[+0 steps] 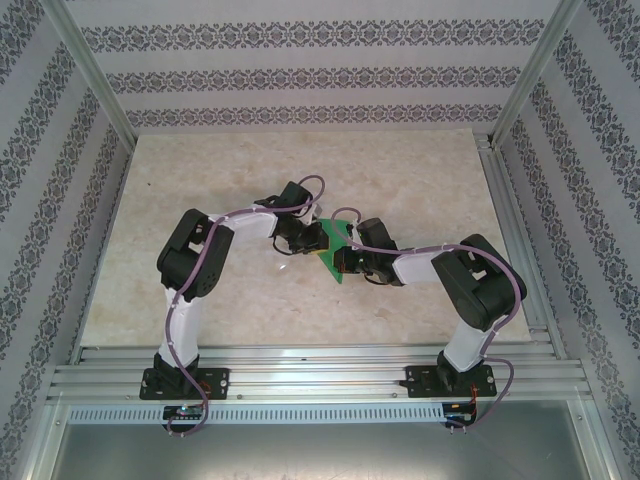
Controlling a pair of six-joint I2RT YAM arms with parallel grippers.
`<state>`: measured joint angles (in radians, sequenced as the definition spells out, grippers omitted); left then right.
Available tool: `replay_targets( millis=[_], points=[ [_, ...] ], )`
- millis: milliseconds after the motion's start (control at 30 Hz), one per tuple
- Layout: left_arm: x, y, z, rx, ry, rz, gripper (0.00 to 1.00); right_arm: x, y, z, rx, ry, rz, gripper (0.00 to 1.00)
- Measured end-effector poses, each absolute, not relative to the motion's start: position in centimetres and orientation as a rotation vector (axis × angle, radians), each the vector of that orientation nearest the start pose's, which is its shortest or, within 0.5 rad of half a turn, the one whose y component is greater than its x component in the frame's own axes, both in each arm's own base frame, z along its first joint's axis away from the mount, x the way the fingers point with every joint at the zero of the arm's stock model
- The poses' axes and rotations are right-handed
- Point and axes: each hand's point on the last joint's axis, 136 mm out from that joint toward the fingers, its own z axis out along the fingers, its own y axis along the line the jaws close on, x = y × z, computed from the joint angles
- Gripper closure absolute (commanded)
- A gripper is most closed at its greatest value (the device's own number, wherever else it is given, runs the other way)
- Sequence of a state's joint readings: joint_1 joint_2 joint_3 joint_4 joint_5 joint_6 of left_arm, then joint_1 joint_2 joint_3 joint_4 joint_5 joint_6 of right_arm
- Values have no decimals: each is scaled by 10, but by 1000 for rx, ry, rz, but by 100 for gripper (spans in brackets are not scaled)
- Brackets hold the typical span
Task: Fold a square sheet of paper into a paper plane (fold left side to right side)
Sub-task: Third fold the triangle at the center of the table.
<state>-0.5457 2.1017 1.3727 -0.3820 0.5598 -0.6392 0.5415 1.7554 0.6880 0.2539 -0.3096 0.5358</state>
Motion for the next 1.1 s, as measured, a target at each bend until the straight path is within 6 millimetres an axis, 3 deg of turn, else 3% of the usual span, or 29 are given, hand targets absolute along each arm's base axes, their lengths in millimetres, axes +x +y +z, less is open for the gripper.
replay_targets(
  millis=[100, 333, 400, 500, 633, 700, 867, 1100],
  points=[
    [357, -323, 22, 61, 2894, -1055, 83, 318, 253, 15, -163, 2513, 851, 97],
    [356, -326, 20, 84, 2887, -1038, 84, 315, 251, 20, -154, 2543, 845, 73],
    [355, -327, 19, 90, 2880, -1038, 84, 310, 245, 25, -142, 2565, 822, 71],
    [355, -327, 19, 94, 2874, -1040, 84, 309, 232, 43, -111, 2557, 794, 72],
    [355, -330, 19, 104, 2867, -1040, 84, 311, 217, 75, -67, 2495, 790, 86],
    [355, -330, 19, 106, 2866, -1035, 84, 307, 218, 81, -57, 2481, 816, 88],
    [355, -330, 19, 108, 2864, -1027, 84, 288, 238, 72, -34, 2531, 920, 89],
    [355, -331, 19, 111, 2863, -1024, 85, 283, 260, 44, 21, 2617, 976, 91]
  ],
)
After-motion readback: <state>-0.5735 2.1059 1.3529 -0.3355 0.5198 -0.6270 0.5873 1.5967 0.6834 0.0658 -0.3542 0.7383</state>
